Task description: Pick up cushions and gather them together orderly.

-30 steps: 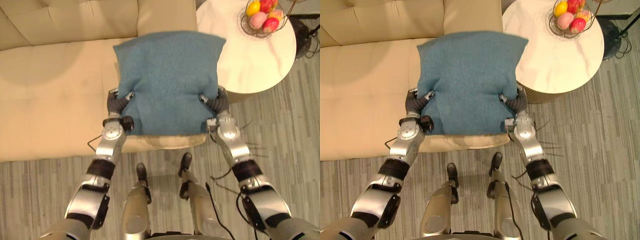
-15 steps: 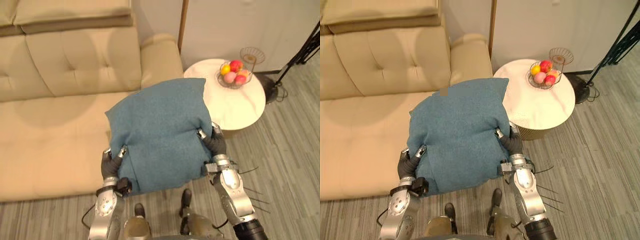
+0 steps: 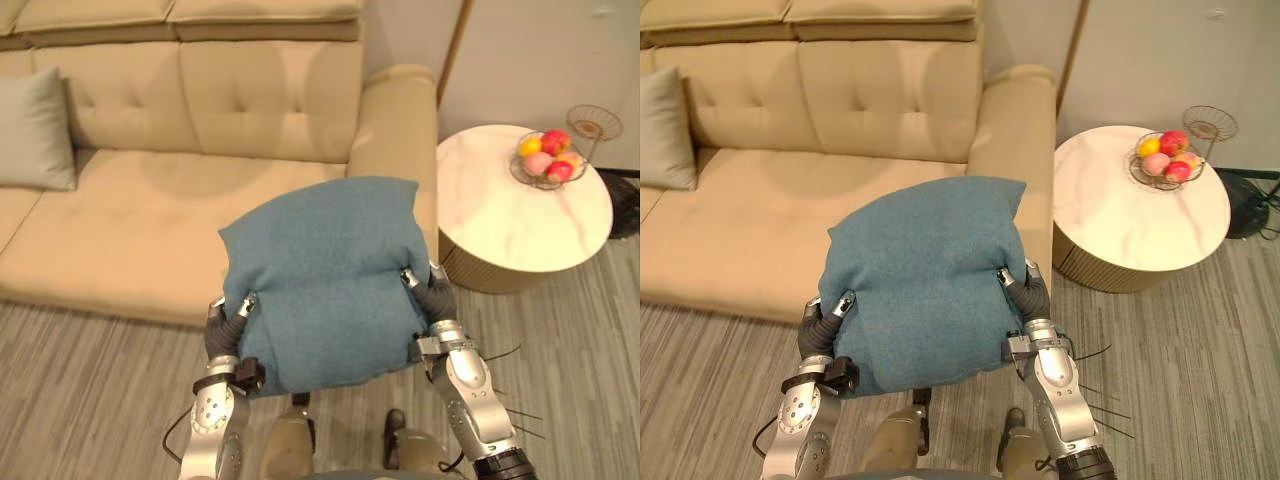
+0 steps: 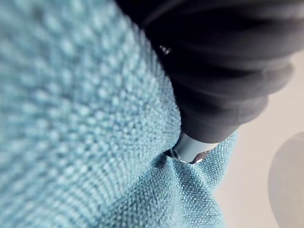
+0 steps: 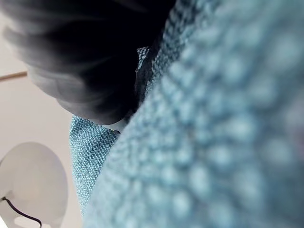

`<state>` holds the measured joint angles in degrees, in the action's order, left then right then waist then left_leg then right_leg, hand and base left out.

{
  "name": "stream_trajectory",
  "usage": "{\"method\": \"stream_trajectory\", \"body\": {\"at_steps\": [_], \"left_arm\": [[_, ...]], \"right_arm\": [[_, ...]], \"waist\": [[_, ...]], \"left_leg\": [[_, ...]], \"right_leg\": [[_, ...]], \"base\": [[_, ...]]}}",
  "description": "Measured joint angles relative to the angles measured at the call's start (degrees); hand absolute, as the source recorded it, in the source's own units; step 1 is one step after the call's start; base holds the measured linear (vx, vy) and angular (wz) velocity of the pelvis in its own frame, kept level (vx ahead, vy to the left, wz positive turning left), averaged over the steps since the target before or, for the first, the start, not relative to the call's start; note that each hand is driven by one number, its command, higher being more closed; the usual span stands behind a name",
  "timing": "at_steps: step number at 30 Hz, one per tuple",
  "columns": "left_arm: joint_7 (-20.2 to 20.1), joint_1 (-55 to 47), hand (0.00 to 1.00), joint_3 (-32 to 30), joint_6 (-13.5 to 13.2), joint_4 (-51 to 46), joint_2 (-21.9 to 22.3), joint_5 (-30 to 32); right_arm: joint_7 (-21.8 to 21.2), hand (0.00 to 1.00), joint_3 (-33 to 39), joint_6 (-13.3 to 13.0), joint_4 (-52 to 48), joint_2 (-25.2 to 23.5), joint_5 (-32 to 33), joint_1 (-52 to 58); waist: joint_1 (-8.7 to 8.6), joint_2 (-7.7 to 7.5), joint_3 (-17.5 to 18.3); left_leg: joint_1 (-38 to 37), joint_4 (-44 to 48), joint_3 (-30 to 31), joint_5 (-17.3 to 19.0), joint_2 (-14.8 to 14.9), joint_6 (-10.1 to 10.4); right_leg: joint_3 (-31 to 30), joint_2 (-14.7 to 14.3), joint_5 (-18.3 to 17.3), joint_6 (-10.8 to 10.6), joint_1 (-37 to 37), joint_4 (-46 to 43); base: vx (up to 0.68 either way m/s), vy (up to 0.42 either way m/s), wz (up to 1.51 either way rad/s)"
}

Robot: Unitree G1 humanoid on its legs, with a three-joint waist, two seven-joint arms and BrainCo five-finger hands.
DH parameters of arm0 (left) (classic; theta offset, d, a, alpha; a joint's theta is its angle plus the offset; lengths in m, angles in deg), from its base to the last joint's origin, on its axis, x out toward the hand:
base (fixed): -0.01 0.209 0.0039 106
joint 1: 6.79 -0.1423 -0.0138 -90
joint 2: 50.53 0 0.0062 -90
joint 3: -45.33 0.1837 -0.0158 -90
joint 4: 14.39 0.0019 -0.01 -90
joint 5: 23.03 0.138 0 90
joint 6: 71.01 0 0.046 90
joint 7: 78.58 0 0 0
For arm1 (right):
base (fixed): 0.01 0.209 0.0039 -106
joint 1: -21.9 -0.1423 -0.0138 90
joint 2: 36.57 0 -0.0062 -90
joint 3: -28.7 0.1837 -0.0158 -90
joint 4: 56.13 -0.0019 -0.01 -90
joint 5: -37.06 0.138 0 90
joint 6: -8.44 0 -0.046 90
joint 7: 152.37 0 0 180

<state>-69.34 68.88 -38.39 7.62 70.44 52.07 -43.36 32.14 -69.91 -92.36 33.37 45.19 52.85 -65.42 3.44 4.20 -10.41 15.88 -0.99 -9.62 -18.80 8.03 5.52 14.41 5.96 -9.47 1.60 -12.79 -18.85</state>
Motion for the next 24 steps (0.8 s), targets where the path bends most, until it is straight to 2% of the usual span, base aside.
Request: {"method": "stream_trajectory", "body": {"at_steps": [1, 2, 3, 4, 6, 7, 8, 10, 16, 18, 20, 21, 22, 23, 24], "left_arm": [[-0.6, 0.0, 1.0, 0.7, 0.0, 0.0, 0.3, 0.0], [-0.7, 0.0, 1.0, 0.8, -0.1, 0.0, 0.4, 0.0], [-1.5, 0.0, 1.0, 0.8, -0.1, 0.0, 0.5, -0.1], [-1.7, 0.0, 1.0, 0.9, -0.2, 0.0, 0.5, -0.3], [-1.8, 0.4, 1.0, 1.6, -0.2, 0.0, 1.0, -0.4], [-1.8, 1.1, 1.0, 2.4, -0.1, 0.3, 0.9, -0.4], [-1.8, 1.2, 1.0, 2.5, -0.1, 0.5, 0.8, -0.4], [-1.8, 0.2, 1.0, 2.7, 0.2, 0.8, 0.1, -0.4], [-2.0, -0.4, 1.0, 2.5, 0.2, 0.7, -0.4, -0.3], [-2.6, -0.5, 1.0, 2.2, 0.4, 0.7, -0.3, -0.3], [-2.8, -0.4, 1.0, 2.2, 0.5, 0.7, -0.3, -0.3], [-2.9, -0.5, 1.0, 2.2, 0.6, 0.7, -0.4, -0.3], [-3.0, -0.7, 1.0, 2.2, 0.8, 0.7, -0.7, -0.2], [-3.0, -0.8, 1.0, 2.2, 0.9, 0.6, -0.8, -0.2], [-3.0, -1.0, 1.0, 2.2, 1.1, 0.6, -0.8, 0.1]], "right_arm": [[0.2, 1.0, 0.8, 0.0, 0.0, 0.0, -0.1, 0.1], [0.2, 1.0, 1.0, 0.0, 0.0, 0.0, -0.1, 0.1], [0.2, 1.0, 1.2, 0.0, 0.0, 0.0, -0.1, 0.1], [0.2, 1.0, 1.4, 0.0, 0.0, 0.0, -0.3, 0.1], [0.3, 1.0, 2.3, 0.0, -0.2, 0.0, -0.7, 0.3], [0.3, 1.0, 3.3, 0.1, -0.2, -0.5, -0.7, 0.5], [0.3, 1.0, 3.5, 0.1, -0.2, -0.8, -0.7, 0.8], [0.2, 1.0, 3.6, 0.4, -0.2, -2.1, -0.8, 2.4], [0.0, 1.0, 3.4, 0.7, -0.2, -2.9, -0.8, 2.5], [0.0, 1.0, 3.4, 0.9, -0.2, -2.9, -0.7, 2.5], [0.0, 1.0, 3.4, 1.1, -0.2, -2.9, -0.7, 2.6], [0.0, 1.0, 3.4, 1.1, -0.2, -2.9, -0.7, 2.8], [-0.2, 1.0, 3.4, 1.1, -0.2, -3.0, -0.7, 3.4], [-0.4, 1.0, 3.4, 1.1, -0.2, -3.0, -0.7, 3.7], [-0.6, 1.0, 3.4, 1.1, -0.1, -3.0, -0.8, 4.0]], "waist": [[-0.33, -0.55, -0.1], [-0.92, -0.75, -0.1], [-1.97, -1.02, -0.1], [-2.54, -1.07, 0.0], [-2.94, -0.03, 0.7], [-2.79, -0.25, 0.7], [-2.68, -0.65, 0.8], [-2.36, -1.75, 1.2], [-2.42, -2.05, 1.5], [-2.44, -2.14, 1.6], [-2.58, -2.19, 1.5], [-2.58, -2.55, 1.4], [-2.77, -3.45, 1.6], [-2.82, -3.83, 1.5], [-2.77, -4.16, 1.3]], "left_leg": [[0.3, 7.5, -5.5, 7.3, -0.3, -4.4], [-0.1, 10.6, -7.4, 9.8, -0.3, -5.1], [-2.3, 14.2, -10.2, 15.0, -0.1, -4.9], [-5.4, 13.8, -11.6, 18.8, 0.0, -3.9], [-9.9, 8.8, -12.2, 21.0, -0.1, -2.0], [-11.1, 5.3, -12.1, 21.2, -0.6, -1.8], [-11.0, 5.1, -12.4, 21.0, -0.7, -1.9], [-10.5, 7.7, -12.4, 21.9, -1.3, -3.4], [-7.1, 14.3, -11.3, 26.2, -1.4, -4.5], [-5.9, 16.4, -10.6, 27.6, -1.2, -4.7], [-5.5, 18.3, -9.7, 29.3, -1.5, -5.0], [-5.4, 19.5, -8.7, 30.9, -2.3, -5.6], [-5.8, 20.4, -7.1, 32.2, -3.8, -6.4], [-6.0, 21.0, -6.3, 32.8, -4.7, -6.8], [-7.0, 21.2, -5.0, 33.7, -5.7, -8.0]], "right_leg": [[1.5, 1.3, 1.4, 0.2, 0.3, 1.1], [2.2, 1.9, 2.1, 0.2, 0.6, 1.9], [3.1, 2.6, 3.6, 0.0, 1.2, 3.9], [3.4, 2.8, 4.8, -0.5, 1.7, 6.0], [4.3, 2.3, 6.6, -1.9, 1.8, 8.7], [4.5, 2.2, 7.7, -2.7, 1.8, 10.1], [4.5, 2.1, 8.4, -3.1, 2.2, 11.3], [4.8, 2.3, 13.2, -3.7, 5.3, 16.1], [5.7, 3.3, 15.4, -4.9, 6.7, 19.1], [6.4, 3.6, 14.6, -5.2, 6.6, 18.7], [7.5, 4.9, 11.5, -6.1, 5.8, 14.4], [7.6, 6.5, 8.2, -6.2, 4.7, 8.7], [6.8, 8.6, 4.8, -4.9, 3.1, 1.7], [5.5, 9.4, 3.9, -3.7, 2.2, -1.7], [1.2, 11.2, 4.2, -2.9, -1.9, -11.2]], "base": [[-0.23, -0.088, 0.81], [-0.19, -0.062, 0.77], [-0.19, 0.01, 0.58], [-0.18, 0.052, 0.48], [-0.15, 0.134, 0.28], [-0.12, 0.167, 0.29], [-0.09, 0.15, 0.27], [-0.06, 0.138, 0.16], [-0.04, 0.115, 0.06], [0.01, 0.06, 0.16], [0.04, 0.095, 0.24], [0.08, 0.133, 0.46], [0.09, 0.126, 0.51], [0.15, 0.131, 0.47], [0.23, 0.103, 0.49]]}}
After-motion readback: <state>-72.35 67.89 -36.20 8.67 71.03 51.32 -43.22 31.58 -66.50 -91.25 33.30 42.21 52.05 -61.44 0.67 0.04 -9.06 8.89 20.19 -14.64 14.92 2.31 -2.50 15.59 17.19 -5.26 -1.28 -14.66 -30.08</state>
